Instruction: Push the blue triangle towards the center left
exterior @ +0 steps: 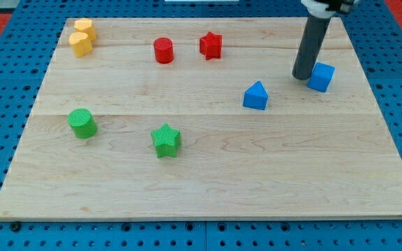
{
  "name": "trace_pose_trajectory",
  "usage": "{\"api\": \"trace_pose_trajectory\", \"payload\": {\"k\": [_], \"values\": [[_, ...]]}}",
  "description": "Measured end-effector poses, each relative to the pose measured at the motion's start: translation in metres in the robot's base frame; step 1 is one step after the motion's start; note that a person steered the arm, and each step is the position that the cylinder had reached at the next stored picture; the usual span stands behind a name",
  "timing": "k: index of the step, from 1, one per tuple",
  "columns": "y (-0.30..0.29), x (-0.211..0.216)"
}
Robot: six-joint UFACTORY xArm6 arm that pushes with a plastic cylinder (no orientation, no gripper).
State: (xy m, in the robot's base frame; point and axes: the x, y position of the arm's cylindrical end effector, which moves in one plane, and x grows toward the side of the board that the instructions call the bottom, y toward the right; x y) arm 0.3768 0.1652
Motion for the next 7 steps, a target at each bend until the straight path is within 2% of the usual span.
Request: {"api": "trace_pose_trajectory", "payload": {"k": [1, 2, 4, 5, 6, 7], "values": [[-0.040, 0.039], [-0.083, 0.061], [-0.063, 0.019], [-0.089, 0.005], [-0.183, 0.004], [-0.242, 0.015]]}}
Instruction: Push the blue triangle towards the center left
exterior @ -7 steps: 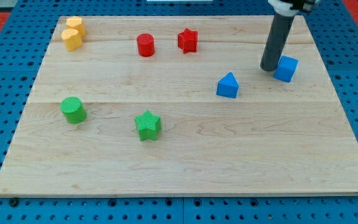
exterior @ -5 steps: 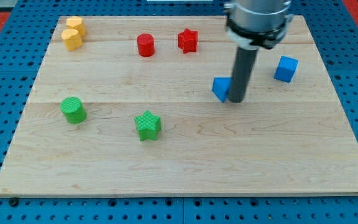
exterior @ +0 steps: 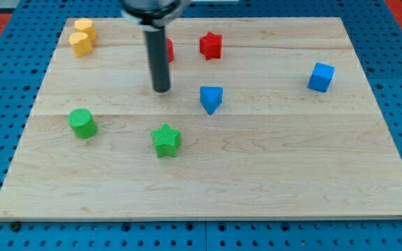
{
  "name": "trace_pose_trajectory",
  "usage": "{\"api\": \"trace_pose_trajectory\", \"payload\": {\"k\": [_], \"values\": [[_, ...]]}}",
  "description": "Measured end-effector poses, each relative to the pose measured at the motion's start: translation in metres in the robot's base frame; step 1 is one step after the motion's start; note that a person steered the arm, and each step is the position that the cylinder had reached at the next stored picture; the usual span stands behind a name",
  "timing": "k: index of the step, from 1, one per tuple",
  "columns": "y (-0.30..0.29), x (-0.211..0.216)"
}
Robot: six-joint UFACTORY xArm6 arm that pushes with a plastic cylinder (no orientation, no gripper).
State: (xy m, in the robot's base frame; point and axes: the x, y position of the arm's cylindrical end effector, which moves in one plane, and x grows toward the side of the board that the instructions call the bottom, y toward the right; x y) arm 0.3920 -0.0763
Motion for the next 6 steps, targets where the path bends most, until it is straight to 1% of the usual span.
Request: {"api": "trace_pose_trajectory", "payload": {"k": [1, 2, 3, 4, 5, 6], "values": [[0.091, -0.010], [0.141, 0.006], [0.100, 0.045], [0.035, 0.037], [0.073, 0.023], [0.094, 0.001]]}}
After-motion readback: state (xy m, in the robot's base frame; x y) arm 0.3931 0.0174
